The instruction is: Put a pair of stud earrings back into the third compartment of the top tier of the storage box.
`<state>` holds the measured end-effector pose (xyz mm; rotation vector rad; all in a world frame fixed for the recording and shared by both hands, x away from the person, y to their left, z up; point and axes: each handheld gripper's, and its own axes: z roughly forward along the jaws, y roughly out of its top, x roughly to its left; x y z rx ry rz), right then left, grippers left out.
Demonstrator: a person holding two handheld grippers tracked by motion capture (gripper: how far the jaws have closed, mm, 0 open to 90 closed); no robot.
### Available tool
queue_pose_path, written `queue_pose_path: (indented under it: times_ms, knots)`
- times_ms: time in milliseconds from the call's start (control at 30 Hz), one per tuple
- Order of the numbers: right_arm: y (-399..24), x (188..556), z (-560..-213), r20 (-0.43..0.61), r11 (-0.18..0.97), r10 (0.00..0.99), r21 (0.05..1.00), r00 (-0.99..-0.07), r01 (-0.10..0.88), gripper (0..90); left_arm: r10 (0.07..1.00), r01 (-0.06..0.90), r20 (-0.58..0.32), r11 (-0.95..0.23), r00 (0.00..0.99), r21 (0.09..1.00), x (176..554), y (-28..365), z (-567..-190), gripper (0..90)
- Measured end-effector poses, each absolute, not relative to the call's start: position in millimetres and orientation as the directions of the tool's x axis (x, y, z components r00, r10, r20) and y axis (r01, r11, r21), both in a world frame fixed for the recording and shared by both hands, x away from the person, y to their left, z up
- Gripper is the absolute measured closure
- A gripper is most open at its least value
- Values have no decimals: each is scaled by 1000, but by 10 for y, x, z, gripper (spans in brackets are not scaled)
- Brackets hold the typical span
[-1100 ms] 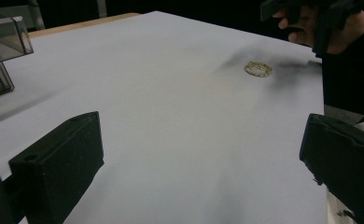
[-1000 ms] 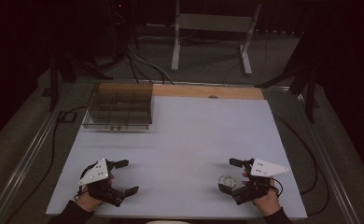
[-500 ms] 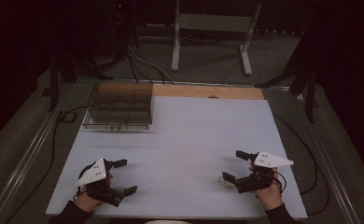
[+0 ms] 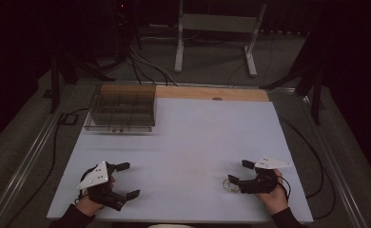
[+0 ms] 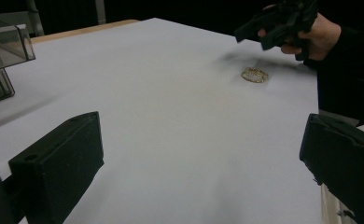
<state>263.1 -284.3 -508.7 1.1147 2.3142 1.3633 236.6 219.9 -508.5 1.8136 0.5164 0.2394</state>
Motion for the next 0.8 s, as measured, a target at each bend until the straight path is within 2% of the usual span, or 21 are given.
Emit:
queue_pose_path:
  times_ms: [133,167,300,433,667,733,800]
  knots:
    - [-2847,2600,-5136,144,336,705,794,-695,506,331,462,225,-97,-230,881,947,2361,2194,-5083,5]
    - [-2847,2600,-5136,144,336,705,794,-695,506,331,462,225,-97,-230,881,947,2361,2194,-5083,5]
    - [-2848,2571,-5171,102,377,733,763,-673,526,537,456,224,-96,-235,885,946,2360,2186,-5084,5]
    - [-2849,2577,-5192,95,388,743,745,-663,542,647,453,226,-100,-233,886,946,2354,2189,-5080,5]
    - [-2784,2578,-5247,66,461,714,705,-697,539,776,453,225,-100,-233,886,946,2355,2187,-5080,5]
    - [-2773,2574,-5246,63,468,706,706,-705,532,838,451,229,-104,-232,887,945,2357,2187,-5081,5]
    - [-2777,2579,-5249,76,466,699,707,-712,533,852,450,230,-106,-230,887,946,2357,2187,-5078,6]
